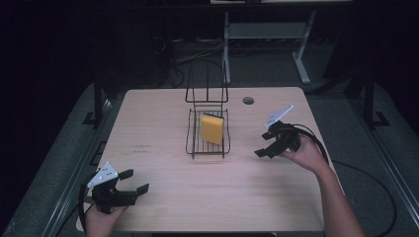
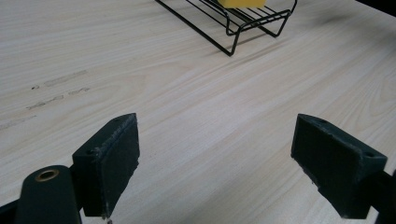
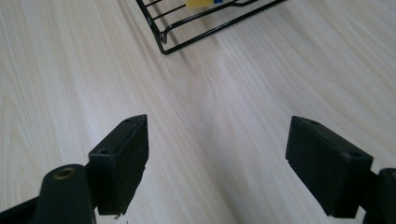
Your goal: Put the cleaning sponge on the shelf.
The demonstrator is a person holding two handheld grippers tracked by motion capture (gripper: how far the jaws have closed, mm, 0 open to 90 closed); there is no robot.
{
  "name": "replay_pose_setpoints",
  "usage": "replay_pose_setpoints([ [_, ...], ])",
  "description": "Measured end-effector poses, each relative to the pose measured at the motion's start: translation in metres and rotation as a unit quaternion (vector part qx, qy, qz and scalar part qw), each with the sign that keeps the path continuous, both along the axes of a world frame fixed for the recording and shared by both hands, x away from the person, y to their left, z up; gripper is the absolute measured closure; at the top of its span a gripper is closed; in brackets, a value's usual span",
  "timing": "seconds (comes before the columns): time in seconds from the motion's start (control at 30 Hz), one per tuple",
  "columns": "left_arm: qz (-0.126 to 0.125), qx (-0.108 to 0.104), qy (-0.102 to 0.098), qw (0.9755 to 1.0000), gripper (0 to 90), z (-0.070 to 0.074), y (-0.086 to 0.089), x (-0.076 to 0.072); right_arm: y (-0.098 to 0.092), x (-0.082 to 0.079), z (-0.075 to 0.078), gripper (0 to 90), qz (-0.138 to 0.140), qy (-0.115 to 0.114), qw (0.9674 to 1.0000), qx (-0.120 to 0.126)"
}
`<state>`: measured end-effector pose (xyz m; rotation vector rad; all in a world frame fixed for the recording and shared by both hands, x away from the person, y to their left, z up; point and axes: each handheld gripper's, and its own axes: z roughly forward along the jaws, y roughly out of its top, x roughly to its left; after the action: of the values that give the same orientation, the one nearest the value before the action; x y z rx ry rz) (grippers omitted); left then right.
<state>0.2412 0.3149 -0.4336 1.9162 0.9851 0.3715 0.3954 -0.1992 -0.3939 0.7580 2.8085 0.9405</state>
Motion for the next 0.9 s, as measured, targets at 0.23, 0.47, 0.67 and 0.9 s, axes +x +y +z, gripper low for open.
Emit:
replay_pose_setpoints([
  [0.23,-0.001,0.001,0.000,1.0000,14.7,0.000,-0.001,0.000,-0.009,-0.005,-0.007,20.5,-0.010,0.008,0.9999,-0.003],
  [0.47,-0.001,0.001,-0.001,1.0000,14.7,0.000,-0.001,0.000,-0.016,-0.008,-0.014,19.9,-0.019,0.014,0.9997,-0.006],
  [0.67,-0.001,0.002,-0.001,1.0000,14.7,0.000,-0.001,0.000,-0.019,-0.012,-0.014,20.3,-0.021,0.011,0.9997,-0.002],
  [0.9,-0.001,0.001,-0.001,1.0000,14.7,0.000,-0.001,0.000,-0.022,-0.015,-0.018,20.2,-0.025,0.015,0.9996,-0.002],
])
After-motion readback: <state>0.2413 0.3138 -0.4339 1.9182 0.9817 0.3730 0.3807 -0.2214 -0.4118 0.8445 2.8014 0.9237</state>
